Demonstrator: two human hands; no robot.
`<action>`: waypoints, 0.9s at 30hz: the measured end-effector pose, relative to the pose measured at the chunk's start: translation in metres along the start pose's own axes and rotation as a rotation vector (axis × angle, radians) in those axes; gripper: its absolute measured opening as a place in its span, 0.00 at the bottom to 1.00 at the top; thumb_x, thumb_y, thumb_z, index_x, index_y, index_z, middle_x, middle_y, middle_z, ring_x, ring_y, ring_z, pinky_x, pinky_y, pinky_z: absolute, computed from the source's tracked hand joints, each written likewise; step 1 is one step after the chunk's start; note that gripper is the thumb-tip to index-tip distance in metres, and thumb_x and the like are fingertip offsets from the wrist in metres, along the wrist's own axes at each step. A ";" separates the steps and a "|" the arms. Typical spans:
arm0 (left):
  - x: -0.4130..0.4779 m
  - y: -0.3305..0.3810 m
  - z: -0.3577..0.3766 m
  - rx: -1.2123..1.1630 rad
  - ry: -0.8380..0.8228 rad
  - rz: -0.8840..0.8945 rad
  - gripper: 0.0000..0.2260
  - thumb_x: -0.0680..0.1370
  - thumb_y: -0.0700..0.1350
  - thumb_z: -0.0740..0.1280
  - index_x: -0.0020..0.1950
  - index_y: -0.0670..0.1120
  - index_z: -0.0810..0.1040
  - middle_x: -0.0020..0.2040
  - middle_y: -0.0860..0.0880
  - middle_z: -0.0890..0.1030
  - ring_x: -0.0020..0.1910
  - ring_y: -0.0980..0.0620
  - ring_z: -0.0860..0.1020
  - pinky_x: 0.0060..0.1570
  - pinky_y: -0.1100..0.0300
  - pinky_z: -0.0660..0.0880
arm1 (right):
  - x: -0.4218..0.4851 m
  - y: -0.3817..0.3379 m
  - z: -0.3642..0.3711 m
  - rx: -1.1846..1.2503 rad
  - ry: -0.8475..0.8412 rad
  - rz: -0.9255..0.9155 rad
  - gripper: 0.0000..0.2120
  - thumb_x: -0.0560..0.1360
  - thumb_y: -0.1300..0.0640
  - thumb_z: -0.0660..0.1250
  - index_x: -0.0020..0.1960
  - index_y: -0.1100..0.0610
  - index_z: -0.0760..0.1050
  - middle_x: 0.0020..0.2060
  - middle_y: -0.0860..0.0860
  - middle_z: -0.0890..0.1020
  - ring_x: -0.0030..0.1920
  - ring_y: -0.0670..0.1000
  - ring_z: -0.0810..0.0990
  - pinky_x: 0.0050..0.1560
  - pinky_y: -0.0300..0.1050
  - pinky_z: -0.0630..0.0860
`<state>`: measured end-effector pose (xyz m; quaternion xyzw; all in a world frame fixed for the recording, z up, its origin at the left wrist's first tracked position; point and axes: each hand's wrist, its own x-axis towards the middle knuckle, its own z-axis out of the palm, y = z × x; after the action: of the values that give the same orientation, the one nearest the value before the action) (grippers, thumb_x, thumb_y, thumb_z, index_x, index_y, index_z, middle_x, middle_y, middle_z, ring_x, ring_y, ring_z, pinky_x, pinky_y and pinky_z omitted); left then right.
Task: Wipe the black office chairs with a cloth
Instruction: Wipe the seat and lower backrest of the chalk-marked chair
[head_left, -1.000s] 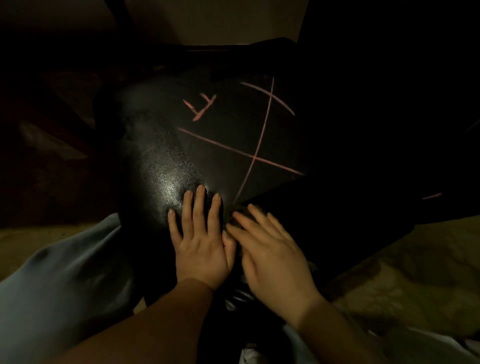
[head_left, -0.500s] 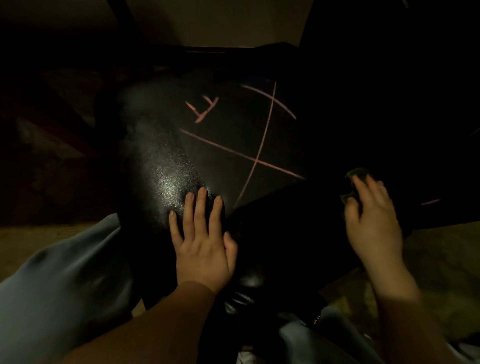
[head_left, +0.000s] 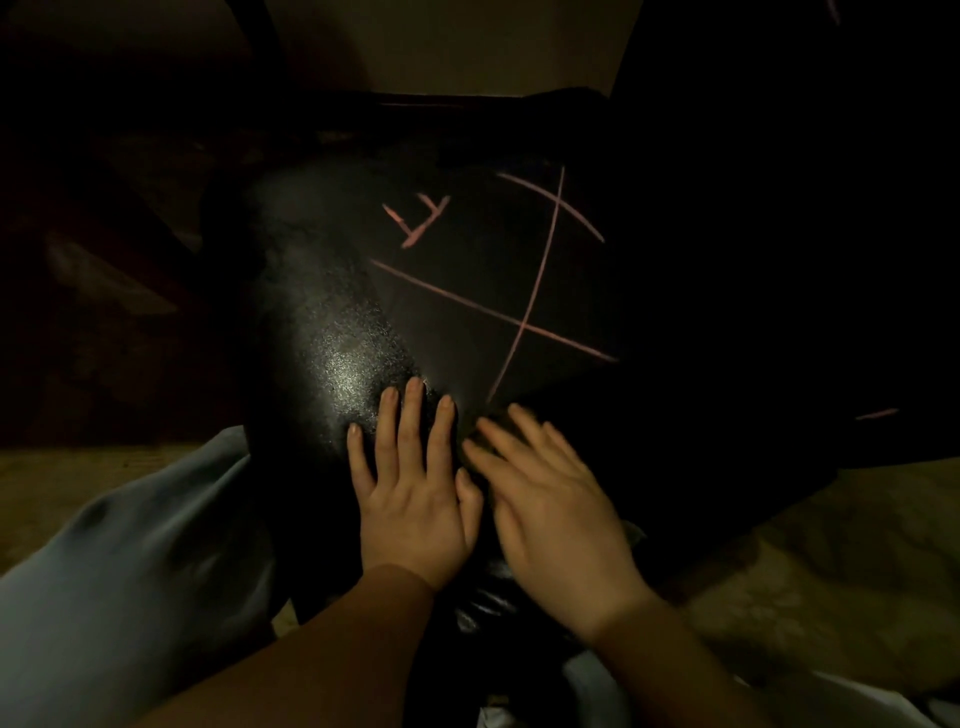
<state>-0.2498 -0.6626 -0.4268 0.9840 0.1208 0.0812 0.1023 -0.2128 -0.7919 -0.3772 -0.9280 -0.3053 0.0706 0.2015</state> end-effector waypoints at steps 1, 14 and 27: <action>0.000 0.000 0.000 -0.002 0.002 0.002 0.28 0.73 0.50 0.55 0.73 0.45 0.63 0.75 0.39 0.63 0.75 0.42 0.57 0.72 0.40 0.48 | -0.001 -0.001 0.002 0.020 -0.001 -0.014 0.22 0.74 0.56 0.55 0.64 0.54 0.77 0.66 0.49 0.77 0.71 0.54 0.69 0.73 0.47 0.57; -0.001 0.002 -0.004 0.002 -0.030 -0.012 0.27 0.74 0.49 0.53 0.73 0.44 0.61 0.76 0.40 0.61 0.76 0.41 0.56 0.73 0.39 0.49 | -0.008 0.119 -0.044 0.005 0.308 0.563 0.23 0.77 0.55 0.53 0.71 0.57 0.71 0.71 0.56 0.71 0.73 0.56 0.65 0.74 0.58 0.56; 0.000 0.001 -0.002 0.002 -0.007 -0.005 0.28 0.73 0.49 0.54 0.73 0.45 0.62 0.76 0.39 0.62 0.76 0.41 0.57 0.72 0.39 0.48 | 0.008 0.040 -0.008 -0.067 0.129 0.245 0.21 0.76 0.55 0.56 0.66 0.58 0.75 0.67 0.55 0.75 0.71 0.58 0.68 0.72 0.53 0.63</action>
<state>-0.2499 -0.6635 -0.4250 0.9841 0.1232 0.0772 0.1018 -0.1831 -0.8189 -0.3866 -0.9671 -0.1782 0.0248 0.1796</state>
